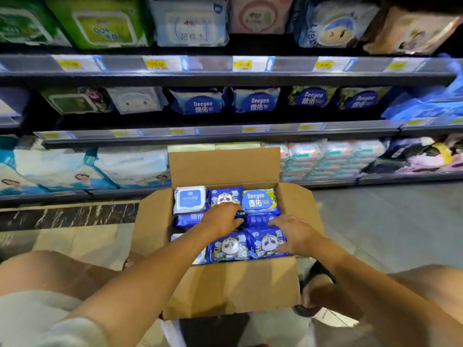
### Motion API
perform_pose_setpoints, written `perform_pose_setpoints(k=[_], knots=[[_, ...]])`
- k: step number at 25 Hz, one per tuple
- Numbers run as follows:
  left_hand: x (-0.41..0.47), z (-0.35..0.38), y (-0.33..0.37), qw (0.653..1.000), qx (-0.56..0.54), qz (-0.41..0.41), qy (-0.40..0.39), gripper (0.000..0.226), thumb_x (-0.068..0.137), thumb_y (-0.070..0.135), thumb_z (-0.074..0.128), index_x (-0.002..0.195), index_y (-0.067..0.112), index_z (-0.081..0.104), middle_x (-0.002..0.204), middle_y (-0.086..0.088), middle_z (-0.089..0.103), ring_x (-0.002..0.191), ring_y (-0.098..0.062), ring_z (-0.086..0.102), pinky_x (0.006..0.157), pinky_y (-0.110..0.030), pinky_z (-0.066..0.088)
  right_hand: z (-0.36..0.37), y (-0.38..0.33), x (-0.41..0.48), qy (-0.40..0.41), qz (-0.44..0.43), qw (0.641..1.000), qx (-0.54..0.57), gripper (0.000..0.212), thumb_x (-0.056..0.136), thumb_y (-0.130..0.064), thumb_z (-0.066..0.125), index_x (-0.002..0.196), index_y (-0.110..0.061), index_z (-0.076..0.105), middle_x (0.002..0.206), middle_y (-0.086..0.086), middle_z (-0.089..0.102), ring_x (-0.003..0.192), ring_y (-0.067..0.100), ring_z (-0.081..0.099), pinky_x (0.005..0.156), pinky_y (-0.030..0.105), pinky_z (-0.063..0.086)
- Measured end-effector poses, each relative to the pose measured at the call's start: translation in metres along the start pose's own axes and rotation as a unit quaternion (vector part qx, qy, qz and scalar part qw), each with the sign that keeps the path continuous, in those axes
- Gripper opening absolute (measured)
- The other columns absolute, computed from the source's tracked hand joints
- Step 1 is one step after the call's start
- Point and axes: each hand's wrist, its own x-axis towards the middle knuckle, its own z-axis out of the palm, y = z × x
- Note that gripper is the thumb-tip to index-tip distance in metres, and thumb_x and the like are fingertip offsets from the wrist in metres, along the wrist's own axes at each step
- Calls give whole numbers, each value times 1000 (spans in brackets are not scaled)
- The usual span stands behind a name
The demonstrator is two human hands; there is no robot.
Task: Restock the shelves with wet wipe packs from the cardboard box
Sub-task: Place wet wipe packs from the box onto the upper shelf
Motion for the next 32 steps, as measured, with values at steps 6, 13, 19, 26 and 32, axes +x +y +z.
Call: perform_pose_setpoints(k=[6,13,19,26,32], knots=[[44,21,3,997,-61,-23,-50,35,90,35,78,120,19,67,119,-6,71,107,-28,67,91,-43,55,15,13,12,-10,-1,1000,25,74,79,-46,76,145,-27,49,147,0,45,135,24,45,109,38,39],[49,35,-2,994,-107,10,-27,12,103,24,62,101,12,62,94,-11,69,84,-29,63,74,-42,51,12,14,19,-7,2,1000,30,73,83,-45,77,147,-27,45,150,-2,42,138,21,41,110,38,38],[38,26,8,978,-206,13,3,16,111,19,43,96,14,43,70,-8,51,60,-22,39,60,-35,28,13,19,14,7,16,998,55,74,80,-43,78,145,-28,47,147,-3,45,133,18,44,107,34,41],[27,-3,7,935,-331,-93,80,25,112,25,40,88,18,37,68,-2,37,60,-18,34,59,-36,27,18,17,12,17,8,999,45,76,79,-38,77,148,-26,47,149,-1,43,136,21,43,108,34,40],[13,-16,-20,819,-516,-192,165,29,113,22,32,85,23,37,74,-9,36,60,-20,35,52,-30,30,24,16,22,4,-11,1000,-18,93,80,-50,78,158,-29,33,157,-4,36,146,19,29,117,34,26]])
